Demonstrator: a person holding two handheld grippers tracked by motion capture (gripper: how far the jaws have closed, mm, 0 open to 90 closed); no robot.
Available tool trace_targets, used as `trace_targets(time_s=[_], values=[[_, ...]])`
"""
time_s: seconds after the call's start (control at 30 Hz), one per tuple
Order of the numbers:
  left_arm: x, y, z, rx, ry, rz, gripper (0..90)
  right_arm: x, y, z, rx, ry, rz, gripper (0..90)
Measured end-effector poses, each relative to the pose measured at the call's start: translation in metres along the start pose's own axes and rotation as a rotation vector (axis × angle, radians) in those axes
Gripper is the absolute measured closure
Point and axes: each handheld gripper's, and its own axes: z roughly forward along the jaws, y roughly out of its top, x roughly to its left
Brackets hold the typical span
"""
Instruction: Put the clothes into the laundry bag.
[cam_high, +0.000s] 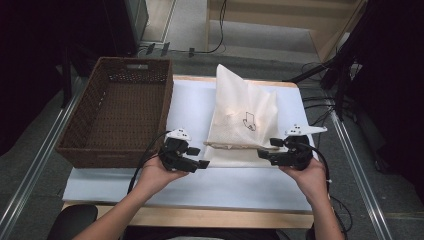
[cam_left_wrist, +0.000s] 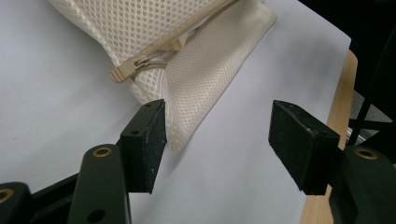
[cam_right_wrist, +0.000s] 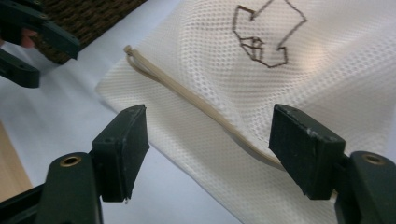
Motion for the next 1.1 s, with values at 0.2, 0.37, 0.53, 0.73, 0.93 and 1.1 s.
trace_targets(time_s=[0.2,0.37,0.53,0.73,0.93,1.1], values=[[0.002,-0.001,0.002,-0.007,-0.002,0.009,38.1,-0.014,-0.005,-0.009,-0.001,-0.029,0.026,34.2],[0.002,-0.001,0.003,-0.01,0.011,0.018,37.9,-0.024,-0.013,-0.011,-0.018,-0.046,0.026,35.3],[0.002,-0.002,0.003,-0.019,0.016,0.019,37.9,-0.035,-0.018,-0.014,-0.014,-0.064,0.055,36.7],[0.003,-0.002,0.005,-0.02,0.025,0.025,37.7,-0.041,-0.021,-0.016,-0.017,-0.082,0.075,37.1],[0.005,-0.004,0.006,-0.035,0.007,0.004,37.6,-0.042,-0.022,-0.015,-0.01,-0.088,0.077,37.1],[0.005,-0.004,0.007,-0.026,0.012,0.014,37.5,-0.043,-0.023,-0.014,-0.006,-0.086,0.078,37.1]])
